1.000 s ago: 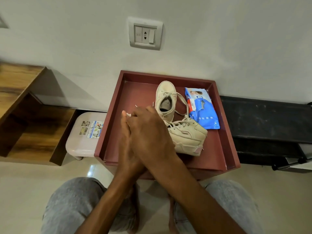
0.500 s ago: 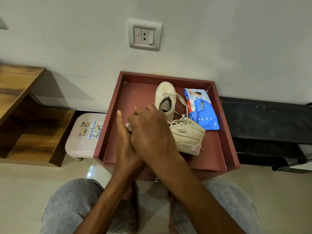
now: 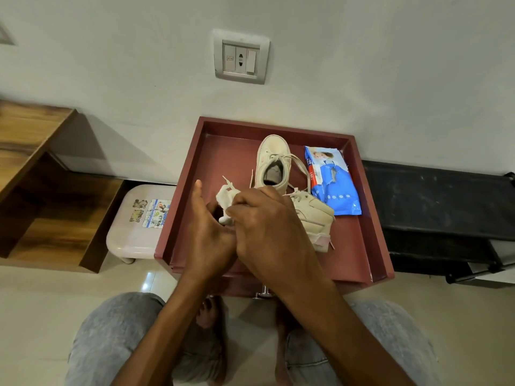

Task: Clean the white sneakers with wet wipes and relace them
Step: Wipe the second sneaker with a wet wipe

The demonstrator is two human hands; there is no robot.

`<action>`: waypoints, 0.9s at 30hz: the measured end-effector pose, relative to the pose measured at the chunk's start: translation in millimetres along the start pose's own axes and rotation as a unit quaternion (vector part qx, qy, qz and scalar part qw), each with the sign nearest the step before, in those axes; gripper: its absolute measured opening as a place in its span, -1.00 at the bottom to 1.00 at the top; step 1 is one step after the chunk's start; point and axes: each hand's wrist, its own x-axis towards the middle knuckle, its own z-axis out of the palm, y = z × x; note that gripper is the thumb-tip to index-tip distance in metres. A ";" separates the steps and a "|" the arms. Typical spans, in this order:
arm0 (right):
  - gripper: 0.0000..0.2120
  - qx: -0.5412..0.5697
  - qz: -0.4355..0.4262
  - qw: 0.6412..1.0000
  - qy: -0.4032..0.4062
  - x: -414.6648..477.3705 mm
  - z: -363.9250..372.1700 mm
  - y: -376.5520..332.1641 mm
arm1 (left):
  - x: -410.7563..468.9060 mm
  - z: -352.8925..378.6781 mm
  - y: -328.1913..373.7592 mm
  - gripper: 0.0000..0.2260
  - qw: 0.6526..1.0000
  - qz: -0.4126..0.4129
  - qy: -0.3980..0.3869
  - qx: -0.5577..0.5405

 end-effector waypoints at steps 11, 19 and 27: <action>-0.82 0.062 0.027 0.998 0.011 0.8 -4.2 19.9 | 11.1 -40.0 -3.4 -0.18 0.982 -0.068 -0.173 0.023; -0.84 0.116 0.027 0.993 0.019 -4.2 -0.7 26.4 | 12.3 -39.1 6.1 -0.70 0.973 -0.144 -0.121 -0.134; -0.82 0.122 0.064 0.990 0.013 -9.3 -10.1 45.9 | 12.0 -35.7 2.2 -0.78 0.980 -0.137 -0.078 -0.119</action>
